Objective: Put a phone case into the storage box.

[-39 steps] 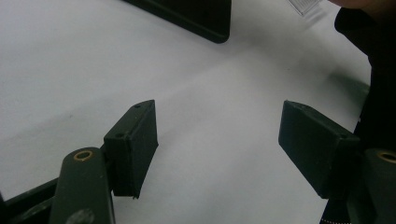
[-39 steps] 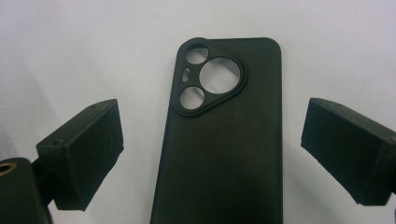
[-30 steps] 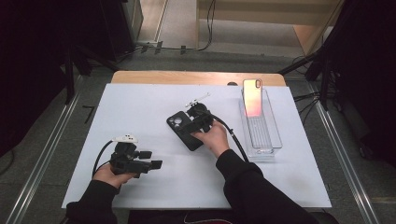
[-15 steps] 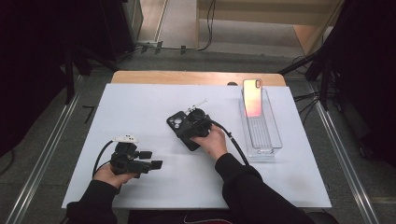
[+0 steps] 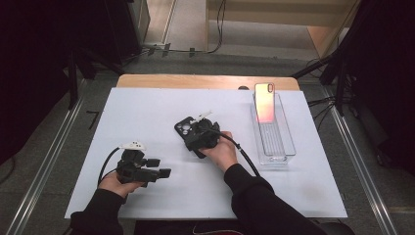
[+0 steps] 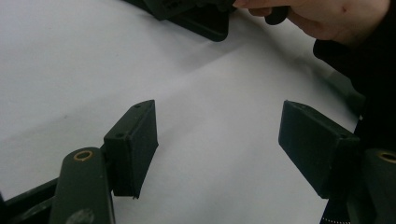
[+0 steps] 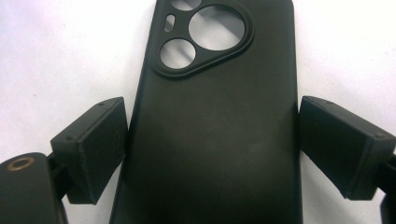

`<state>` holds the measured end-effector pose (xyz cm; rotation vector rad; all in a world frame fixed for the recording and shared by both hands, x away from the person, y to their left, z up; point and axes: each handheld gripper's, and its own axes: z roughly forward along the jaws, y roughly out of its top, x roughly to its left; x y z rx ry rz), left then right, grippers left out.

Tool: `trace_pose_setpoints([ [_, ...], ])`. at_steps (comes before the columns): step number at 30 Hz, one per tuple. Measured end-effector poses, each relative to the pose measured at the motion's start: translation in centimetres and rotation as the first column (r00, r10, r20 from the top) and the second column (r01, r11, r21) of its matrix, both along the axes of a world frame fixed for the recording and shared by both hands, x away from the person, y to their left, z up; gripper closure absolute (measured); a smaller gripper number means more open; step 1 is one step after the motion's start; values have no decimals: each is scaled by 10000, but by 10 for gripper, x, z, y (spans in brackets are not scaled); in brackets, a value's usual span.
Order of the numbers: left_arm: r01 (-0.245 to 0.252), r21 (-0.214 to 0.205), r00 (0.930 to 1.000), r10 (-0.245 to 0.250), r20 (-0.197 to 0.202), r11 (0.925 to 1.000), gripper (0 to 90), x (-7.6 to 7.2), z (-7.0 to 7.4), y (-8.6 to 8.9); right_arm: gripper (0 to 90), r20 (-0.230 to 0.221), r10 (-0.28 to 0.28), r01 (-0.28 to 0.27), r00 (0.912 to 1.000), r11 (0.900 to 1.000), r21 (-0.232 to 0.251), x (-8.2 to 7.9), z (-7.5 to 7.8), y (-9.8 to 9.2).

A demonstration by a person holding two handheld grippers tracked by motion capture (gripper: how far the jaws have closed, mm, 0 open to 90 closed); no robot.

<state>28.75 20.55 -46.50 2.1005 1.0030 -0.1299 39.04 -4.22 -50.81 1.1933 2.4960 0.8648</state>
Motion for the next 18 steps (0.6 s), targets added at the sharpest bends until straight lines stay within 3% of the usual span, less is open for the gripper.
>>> trace_pose_setpoints([
  [8, 12, 26, 10000, -12, -8, 10000, 282, 0, 0, -1, 99, 125, 51, -50, 9999, 9999, -118, -1, -1, 1],
  [18, -54, -72, 10000, 53, -70, 10000, 283, 0, 0, 0, 146, 31, 27, -27, 10000, 9997, 227, 0, 1, -5],
])
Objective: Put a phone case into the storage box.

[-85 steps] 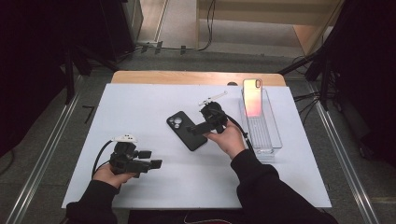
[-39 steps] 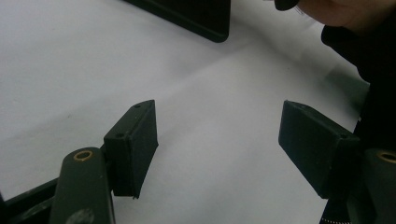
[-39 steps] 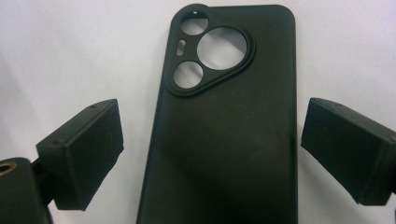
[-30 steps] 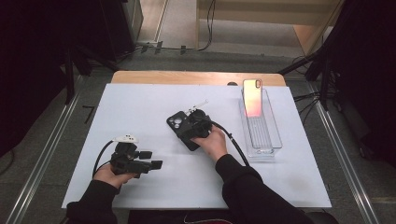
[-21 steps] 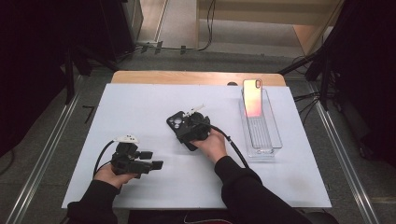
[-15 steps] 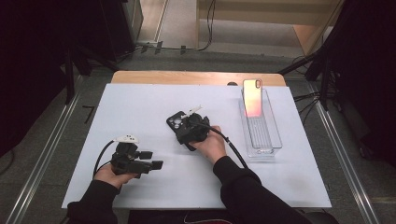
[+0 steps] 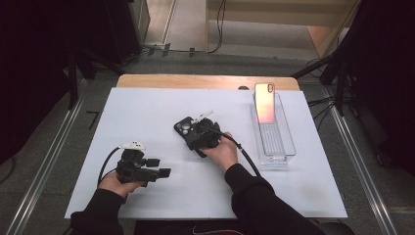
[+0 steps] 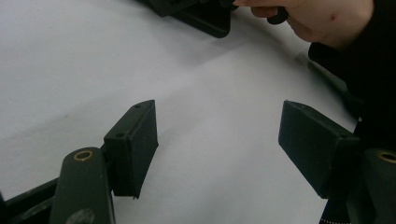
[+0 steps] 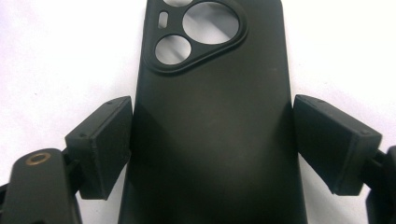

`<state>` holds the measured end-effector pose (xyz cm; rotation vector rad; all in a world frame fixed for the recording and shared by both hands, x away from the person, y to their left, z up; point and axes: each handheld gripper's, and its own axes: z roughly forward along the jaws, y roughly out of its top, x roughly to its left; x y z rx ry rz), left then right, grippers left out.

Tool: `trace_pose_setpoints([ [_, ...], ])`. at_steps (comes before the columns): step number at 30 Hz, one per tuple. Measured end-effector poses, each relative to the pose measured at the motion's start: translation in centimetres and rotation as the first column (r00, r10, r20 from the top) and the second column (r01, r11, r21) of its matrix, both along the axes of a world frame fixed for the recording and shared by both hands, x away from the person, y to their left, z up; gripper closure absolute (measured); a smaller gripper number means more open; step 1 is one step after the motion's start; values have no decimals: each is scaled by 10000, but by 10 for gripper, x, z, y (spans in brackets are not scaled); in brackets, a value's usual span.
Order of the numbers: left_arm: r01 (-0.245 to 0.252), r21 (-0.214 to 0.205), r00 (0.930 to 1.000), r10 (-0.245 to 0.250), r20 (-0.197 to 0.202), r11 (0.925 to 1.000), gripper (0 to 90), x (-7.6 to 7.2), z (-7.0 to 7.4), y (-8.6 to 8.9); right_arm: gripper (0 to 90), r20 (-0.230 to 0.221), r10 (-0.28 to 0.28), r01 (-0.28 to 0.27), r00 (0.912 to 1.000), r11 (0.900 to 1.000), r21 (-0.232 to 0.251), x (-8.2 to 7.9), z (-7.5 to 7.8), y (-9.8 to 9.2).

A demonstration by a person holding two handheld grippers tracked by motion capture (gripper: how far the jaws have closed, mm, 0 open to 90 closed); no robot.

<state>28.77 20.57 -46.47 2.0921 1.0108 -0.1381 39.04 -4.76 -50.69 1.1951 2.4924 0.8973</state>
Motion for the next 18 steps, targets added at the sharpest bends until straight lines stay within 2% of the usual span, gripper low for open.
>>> trace_pose_setpoints([
  [4, -27, -119, 10000, 27, -52, 9999, 291, 0, 0, 0, 148, -6, 23, -22, 10000, 9998, 192, 1, 4, -3],
  [7, -121, -241, 9999, 119, -94, 9996, 292, 0, 2, 0, 148, -44, 59, -56, 10000, 9986, 533, 0, 13, -7],
  [10, -194, -463, 9998, 188, -119, 9987, 292, 0, 4, 0, 148, 127, 76, -83, 9999, 9982, 593, -4, 23, -10],
  [14, -139, -812, 9999, 132, -96, 9966, 293, -1, 6, -3, 147, -150, 105, -89, 9998, 9950, 991, -9, 35, -18],
  [18, -181, -852, 9988, 142, -464, 9962, 292, -1, 7, -6, 147, -218, 134, -102, 9997, 9900, 1406, -17, 46, -27],
])
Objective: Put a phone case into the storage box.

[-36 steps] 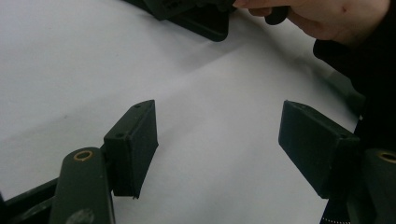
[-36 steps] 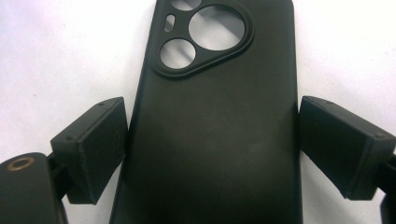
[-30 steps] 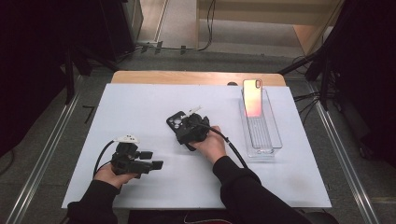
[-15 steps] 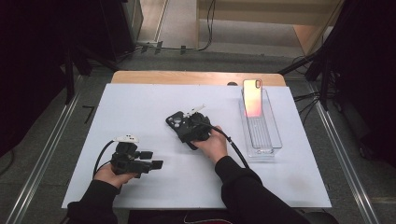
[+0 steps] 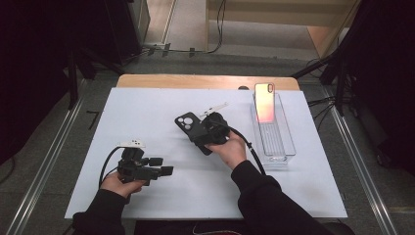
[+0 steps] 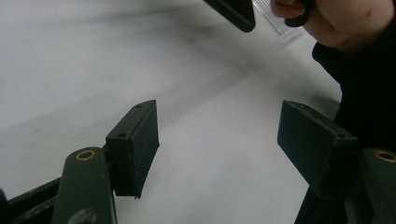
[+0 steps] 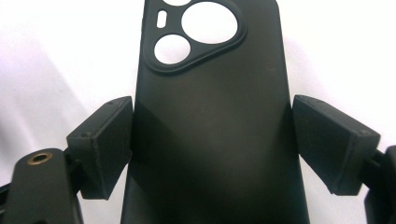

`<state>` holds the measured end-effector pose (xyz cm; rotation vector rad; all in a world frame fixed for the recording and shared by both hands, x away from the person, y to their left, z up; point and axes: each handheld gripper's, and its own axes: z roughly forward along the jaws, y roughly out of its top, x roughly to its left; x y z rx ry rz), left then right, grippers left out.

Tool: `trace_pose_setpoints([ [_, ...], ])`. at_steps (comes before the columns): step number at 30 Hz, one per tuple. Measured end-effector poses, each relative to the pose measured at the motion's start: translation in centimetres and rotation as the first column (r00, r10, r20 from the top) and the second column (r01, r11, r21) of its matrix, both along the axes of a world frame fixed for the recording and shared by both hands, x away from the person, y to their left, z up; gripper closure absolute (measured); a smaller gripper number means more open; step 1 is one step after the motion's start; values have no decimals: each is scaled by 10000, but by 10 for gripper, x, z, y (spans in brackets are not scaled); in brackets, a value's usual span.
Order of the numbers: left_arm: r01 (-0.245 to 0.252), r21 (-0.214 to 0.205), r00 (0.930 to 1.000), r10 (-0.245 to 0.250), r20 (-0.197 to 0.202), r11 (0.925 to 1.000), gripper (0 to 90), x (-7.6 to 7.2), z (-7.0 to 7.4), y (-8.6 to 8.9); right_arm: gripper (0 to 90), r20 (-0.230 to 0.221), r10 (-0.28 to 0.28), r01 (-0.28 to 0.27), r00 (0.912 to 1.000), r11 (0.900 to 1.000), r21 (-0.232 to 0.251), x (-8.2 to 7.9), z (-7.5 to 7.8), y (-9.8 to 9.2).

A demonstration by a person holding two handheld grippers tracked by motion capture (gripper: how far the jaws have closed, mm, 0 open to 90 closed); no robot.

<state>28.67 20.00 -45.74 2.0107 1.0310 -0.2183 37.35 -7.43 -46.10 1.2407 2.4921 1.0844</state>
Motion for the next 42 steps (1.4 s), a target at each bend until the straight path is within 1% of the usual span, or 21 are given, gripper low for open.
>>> trace_pose_setpoints([
  [3, -68, 80, 10000, 68, 4, 9999, 285, 0, 1, -1, 147, -66, -102, 103, 9999, 9997, 236, -8, 4, -6],
  [5, -37, 274, 10000, 36, 51, 9996, 278, 0, 1, -2, 147, -119, -199, 204, 9997, 9989, 418, -12, 4, -10],
  [6, -18, 256, 10000, 18, 12, 9997, 278, 1, 1, -1, 147, -150, -266, 274, 9995, 9982, 530, -14, 5, -12],
  [7, 16, 136, 10000, -15, -78, 9999, 278, 1, 2, 0, 147, -185, -374, 386, 9991, 9968, 697, -17, 4, -14],
  [9, -155, -100, 9998, 154, -102, 9998, 277, 2, 4, 0, 147, -240, -538, 559, 9983, 9939, 952, -21, 3, -17],
  [12, -324, -53, 9994, 324, -90, 9995, 277, 4, 8, -2, 147, -410, -756, 807, 9963, 9869, 1397, -30, 1, -21],
  [13, -397, -68, 9991, 396, -125, 9992, 277, 5, 10, -4, 147, -453, -776, 835, 9960, 9855, 1479, -33, 0, -22],
  [16, -350, -75, 9990, 348, -296, 9994, 277, 8, 13, -9, 146, -463, -857, 919, 9952, 9834, 1567, -42, -1, -23],
  [18, -336, -91, 9987, 332, -394, 9994, 277, 10, 14, -12, 146, -545, -953, 1034, 9940, 9794, 1737, -46, -4, -24],
  [19, -341, -79, 9987, 338, -371, 9994, 277, 11, 15, -14, 146, -617, -985, 1080, 9932, 9782, 1776, -48, -6, -24],
  [21, -277, 5, 9987, 277, -435, 9996, 278, 14, 17, -16, 145, -863, -1083, 1236, 9904, 9724, 1980, -52, -9, -26],
  [22, -304, -7, 9978, 303, -589, 9995, 279, 15, 18, -17, 145, -1027, -1094, 1293, 9887, 9684, 2133, -53, -12, -27],
  [24, -306, 0, 9976, 306, -615, 9995, 280, 18, 22, -19, 145, -1329, -1100, 1394, 9850, 9612, 2379, -56, -15, -29],
  [25, -402, -81, 9969, 395, -682, 9992, 281, 19, 23, -20, 145, -1428, -1099, 1431, 9836, 9580, 2486, -57, -16, -30],
  [28, -552, -106, 9952, 541, -813, 9984, 281, 24, 29, -22, 144, -1670, -1125, 1559, 9795, 9488, 2748, -59, -19, -31],
  [30, -713, -35, 9947, 709, -750, 9974, 281, 27, 34, -23, 143, -1863, -1099, 1635, 9763, 9388, 3032, -60, -20, -32],
  [32, -756, 2, 9951, 754, -643, 9971, 281, 30, 38, -25, 141, -2162, -1105, 1795, 9701, 9260, 3320, -60, -21, -32],
  [33, -777, 21, 9948, 777, -652, 9970, 281, 31, 39, -25, 141, -2310, -1117, 1876, 9665, 9218, 3392, -61, -22, -31],
  [37, -980, 200, 9928, 991, -667, 9950, 281, 39, 42, -30, 141, -2554, -1159, 2035, 9599, 9145, 3496, -62, -23, -26],
  [40, -1174, 220, 9900, 1187, -757, 9928, 281, 44, 44, -34, 140, -2561, -1164, 2061, 9596, 9106, 3583, -63, -23, -24],
  [42, -1346, 256, 9879, 1362, -743, 9906, 280, 47, 45, -36, 140, -2609, -1189, 2133, 9580, 9038, 3711, -63, -23, -23],
])
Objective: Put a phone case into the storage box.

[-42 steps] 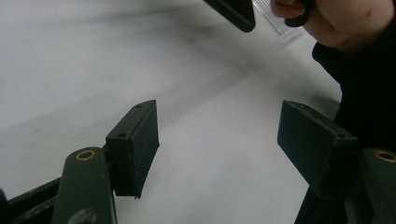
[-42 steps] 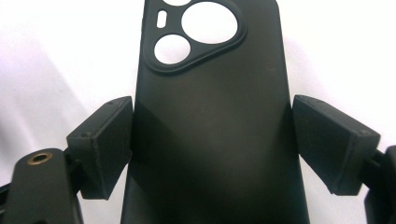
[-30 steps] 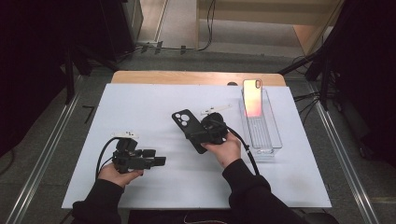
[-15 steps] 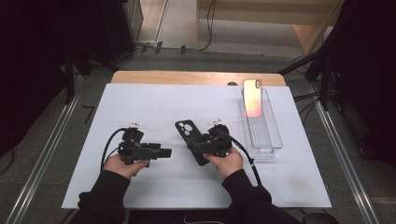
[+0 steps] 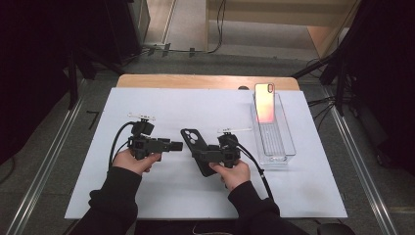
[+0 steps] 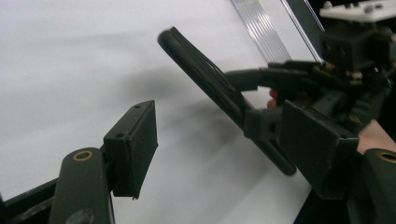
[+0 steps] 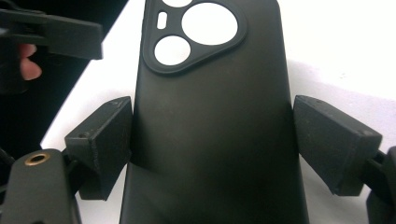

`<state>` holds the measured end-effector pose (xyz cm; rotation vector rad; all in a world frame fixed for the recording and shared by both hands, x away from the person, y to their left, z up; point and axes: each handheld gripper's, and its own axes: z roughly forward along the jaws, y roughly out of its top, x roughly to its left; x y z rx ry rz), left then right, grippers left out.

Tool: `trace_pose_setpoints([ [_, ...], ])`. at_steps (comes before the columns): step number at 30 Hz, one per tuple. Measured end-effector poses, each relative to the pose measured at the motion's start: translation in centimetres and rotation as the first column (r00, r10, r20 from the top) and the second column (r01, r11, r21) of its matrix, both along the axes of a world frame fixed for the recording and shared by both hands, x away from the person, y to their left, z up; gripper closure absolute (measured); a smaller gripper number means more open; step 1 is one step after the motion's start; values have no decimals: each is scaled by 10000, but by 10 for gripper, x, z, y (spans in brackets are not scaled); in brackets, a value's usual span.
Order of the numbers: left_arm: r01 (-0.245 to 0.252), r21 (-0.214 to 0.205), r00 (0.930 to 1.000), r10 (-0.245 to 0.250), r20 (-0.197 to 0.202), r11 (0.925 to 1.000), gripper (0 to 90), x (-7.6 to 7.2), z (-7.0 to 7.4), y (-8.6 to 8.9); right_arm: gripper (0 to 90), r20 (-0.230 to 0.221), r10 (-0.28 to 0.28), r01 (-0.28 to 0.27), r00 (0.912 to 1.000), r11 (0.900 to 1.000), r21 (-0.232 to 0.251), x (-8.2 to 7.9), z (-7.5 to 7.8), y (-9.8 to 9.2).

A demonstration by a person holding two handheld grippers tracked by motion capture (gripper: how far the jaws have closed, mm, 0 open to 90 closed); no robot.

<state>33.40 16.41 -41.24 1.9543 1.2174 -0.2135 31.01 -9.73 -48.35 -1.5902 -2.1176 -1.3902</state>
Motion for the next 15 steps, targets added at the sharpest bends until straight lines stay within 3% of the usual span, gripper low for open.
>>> trace_pose_setpoints([
  [4, -284, -35, 9996, 284, 70, 9996, 280, 6, 4, -4, 139, -17, -154, 155, 9999, 9996, 238, -1, 1, 3],
  [7, -470, 138, 9983, 465, 360, 9988, 279, 9, 7, -7, 139, -25, -195, 196, 9998, 9994, 280, -2, 2, 6],
  [11, -839, 240, 9959, 830, 374, 9962, 276, 13, 7, -12, 139, 76, -361, 359, 9993, 9991, 235, -3, 2, 6],
  [15, -837, 257, 9962, 830, 280, 9962, 247, 17, 5, -17, 139, 227, -610, 604, 9979, 9978, 270, -5, 5, 6],
])
